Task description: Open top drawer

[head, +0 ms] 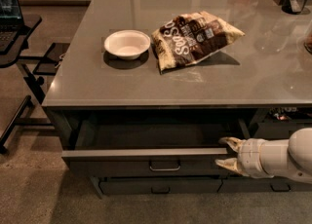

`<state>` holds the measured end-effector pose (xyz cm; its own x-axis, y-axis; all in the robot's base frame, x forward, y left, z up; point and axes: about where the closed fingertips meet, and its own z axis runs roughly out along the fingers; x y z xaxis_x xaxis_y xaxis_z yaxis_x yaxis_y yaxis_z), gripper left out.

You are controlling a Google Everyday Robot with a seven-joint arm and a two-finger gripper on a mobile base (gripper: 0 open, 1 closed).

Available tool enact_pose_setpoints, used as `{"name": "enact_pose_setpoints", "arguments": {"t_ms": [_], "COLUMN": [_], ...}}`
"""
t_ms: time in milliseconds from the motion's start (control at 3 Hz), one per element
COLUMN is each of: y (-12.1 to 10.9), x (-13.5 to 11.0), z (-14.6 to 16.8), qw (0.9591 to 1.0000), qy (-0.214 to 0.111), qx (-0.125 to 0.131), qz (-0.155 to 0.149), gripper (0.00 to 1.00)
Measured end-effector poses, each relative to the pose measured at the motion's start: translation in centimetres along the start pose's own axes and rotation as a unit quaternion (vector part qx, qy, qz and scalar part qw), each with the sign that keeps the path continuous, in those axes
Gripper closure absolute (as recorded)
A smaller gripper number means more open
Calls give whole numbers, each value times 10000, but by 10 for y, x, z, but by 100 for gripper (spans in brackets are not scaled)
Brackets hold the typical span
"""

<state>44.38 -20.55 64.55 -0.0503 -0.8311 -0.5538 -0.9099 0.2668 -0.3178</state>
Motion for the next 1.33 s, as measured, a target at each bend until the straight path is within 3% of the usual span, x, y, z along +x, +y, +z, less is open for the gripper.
{"name": "enact_pose_setpoints", "arguments": {"t_ms": [333,667,1333], "y": [-2,-2,-2], "x": [-3,-3,-3], "z": [-5,-5,-5], "qw": [10000,10000,10000], "qy": [0,0,0], "qx": [0,0,-1], "qz": [0,0,-1], "gripper": [100,83,36]}}
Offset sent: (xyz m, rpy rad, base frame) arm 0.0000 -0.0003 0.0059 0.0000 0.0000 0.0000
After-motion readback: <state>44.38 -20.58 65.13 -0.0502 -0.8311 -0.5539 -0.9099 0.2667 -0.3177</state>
